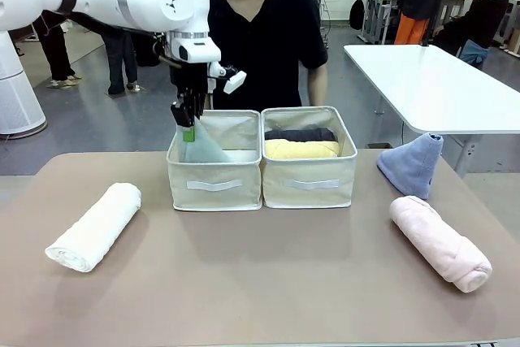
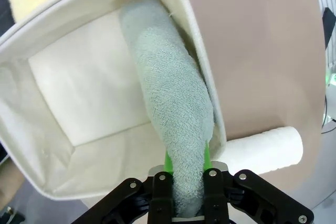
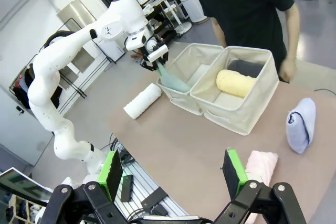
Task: Sort the towels based on their folding style.
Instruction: Pick up one triangle-folded towel and place it in the left Fabric basket, then pick up another triangle-folded towel from the table and place it in the left Fabric basket.
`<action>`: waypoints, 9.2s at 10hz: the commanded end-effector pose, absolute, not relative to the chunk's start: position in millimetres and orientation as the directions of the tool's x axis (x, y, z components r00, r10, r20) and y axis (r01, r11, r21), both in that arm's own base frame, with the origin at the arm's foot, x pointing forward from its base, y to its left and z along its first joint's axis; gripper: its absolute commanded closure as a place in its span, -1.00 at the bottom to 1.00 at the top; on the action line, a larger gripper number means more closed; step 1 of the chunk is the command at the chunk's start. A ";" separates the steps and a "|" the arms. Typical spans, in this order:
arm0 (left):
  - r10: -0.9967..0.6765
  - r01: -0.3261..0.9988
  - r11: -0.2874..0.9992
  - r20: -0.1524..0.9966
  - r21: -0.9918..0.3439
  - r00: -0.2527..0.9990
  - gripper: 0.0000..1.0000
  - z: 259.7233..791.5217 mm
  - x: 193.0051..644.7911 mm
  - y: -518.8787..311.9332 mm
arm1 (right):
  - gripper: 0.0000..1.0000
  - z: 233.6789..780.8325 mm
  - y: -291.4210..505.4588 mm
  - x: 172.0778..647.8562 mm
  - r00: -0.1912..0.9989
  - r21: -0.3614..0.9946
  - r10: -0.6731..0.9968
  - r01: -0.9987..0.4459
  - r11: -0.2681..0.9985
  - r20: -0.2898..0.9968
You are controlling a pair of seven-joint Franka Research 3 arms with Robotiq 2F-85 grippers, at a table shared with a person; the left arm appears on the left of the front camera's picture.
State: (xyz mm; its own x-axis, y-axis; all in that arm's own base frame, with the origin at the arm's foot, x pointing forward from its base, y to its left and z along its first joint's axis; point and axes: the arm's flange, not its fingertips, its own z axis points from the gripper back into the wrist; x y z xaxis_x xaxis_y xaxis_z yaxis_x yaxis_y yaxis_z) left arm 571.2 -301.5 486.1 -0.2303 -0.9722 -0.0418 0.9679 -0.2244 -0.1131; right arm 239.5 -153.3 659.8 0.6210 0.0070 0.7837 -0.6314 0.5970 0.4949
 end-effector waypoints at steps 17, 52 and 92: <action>-0.964 0.962 -0.254 -0.057 -0.099 -0.260 -1.00 438.4 556.1 -292.6 | -1.00 659.6 -153.2 240.8 0.607 0.490 0.007 -0.649 0.582 0.795; -0.516 0.904 0.427 0.820 -0.005 0.248 -1.00 658.0 356.1 129.8 | -1.00 659.6 -153.2 240.8 0.607 0.490 0.007 -0.649 0.582 0.795; -0.551 0.892 0.451 0.783 -0.013 0.290 -1.00 658.5 360.1 127.3 | -1.00 649.9 -151.2 238.1 0.696 -0.142 0.370 -0.364 0.920 0.615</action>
State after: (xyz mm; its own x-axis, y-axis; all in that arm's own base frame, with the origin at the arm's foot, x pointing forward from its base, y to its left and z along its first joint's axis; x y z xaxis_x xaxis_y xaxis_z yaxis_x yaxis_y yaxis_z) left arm 361.9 127.2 658.1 0.2963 -0.5400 0.7878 0.8879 0.4597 -0.0187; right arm 269.2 -117.8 641.1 0.7159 0.4128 0.5631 -0.3853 0.9062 -0.1744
